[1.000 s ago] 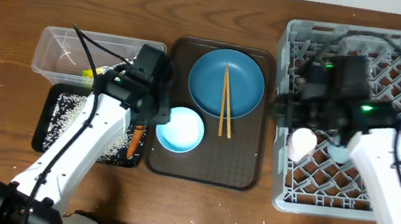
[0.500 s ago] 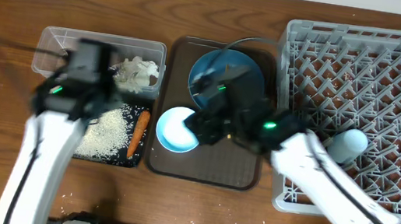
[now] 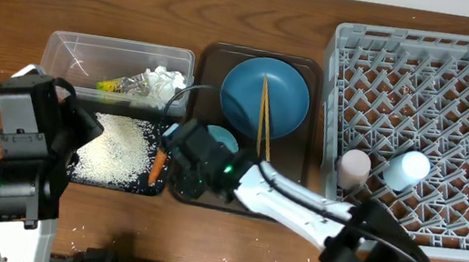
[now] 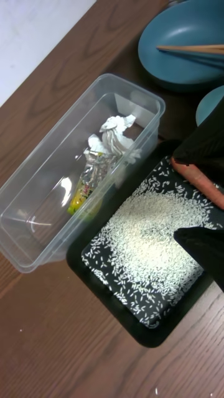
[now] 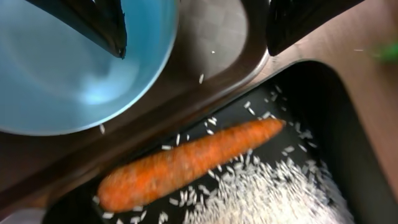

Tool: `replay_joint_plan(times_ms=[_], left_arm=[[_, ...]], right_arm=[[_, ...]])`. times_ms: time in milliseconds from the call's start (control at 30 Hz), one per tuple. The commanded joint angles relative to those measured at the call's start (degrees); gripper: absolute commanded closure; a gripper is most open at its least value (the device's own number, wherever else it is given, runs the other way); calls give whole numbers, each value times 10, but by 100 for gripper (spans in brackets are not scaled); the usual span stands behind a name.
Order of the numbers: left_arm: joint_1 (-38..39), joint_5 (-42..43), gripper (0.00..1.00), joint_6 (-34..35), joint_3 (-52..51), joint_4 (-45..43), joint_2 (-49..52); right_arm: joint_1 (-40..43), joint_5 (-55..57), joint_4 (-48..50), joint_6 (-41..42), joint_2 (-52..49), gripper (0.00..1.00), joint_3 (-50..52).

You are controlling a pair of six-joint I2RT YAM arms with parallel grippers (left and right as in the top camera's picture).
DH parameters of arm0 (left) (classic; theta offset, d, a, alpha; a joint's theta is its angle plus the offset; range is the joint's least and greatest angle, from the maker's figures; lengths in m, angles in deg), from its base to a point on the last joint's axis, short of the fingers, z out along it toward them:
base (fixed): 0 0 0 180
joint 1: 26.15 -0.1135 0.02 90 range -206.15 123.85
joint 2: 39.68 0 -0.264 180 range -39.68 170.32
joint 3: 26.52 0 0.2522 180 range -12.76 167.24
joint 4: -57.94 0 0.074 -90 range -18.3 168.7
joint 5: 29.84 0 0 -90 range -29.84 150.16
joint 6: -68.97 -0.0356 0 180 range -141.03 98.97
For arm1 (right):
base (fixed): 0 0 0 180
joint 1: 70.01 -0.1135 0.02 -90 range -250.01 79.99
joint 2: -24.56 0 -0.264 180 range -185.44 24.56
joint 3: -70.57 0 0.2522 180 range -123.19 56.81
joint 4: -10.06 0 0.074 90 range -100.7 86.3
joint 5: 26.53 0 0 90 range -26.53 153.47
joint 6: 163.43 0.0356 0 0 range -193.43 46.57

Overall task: Sort waste into correct bins and load items into the dishwasher rack
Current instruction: 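Move the right gripper to the light-blue bowl and grasp its rim, then lift the light-blue bowl and carry it right over the rack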

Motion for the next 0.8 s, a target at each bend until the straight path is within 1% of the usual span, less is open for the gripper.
replay_joint_plan(times_ms=[0,100,167,333,467,567,600,633,667,733,767], left_arm=[[-3,10,64,3,3,5,3],[-3,10,64,3,3,6,7],[-3,10,64,3,3,7,8],[-3,10,64,3,3,9,9],[-3,10,51,3,3,10,10],[-3,10,48,3,3,10,10],[-3,10,47,3,2,10,10],[-3,10,43,3,3,12,10],[-3,10,41,3,3,15,10],[-3,10,33,3,3,18,10],[-3,10,30,3,3,20,10]], right_arm=[[-9,56,2,-15,1,34,-7],[-12,56,-1,-15,1,43,-7],[-12,56,-5,-15,1,54,-7],[-12,56,-21,-15,1,56,-7],[-12,56,-32,-15,1,60,-7],[-12,56,-35,-15,1,66,-7],[-12,56,-37,-15,1,69,-7],[-12,56,-39,-15,1,71,-7],[-12,56,-41,-15,1,73,-7],[-12,56,-47,-15,1,79,-7],[-12,56,-50,-15,1,79,-7]])
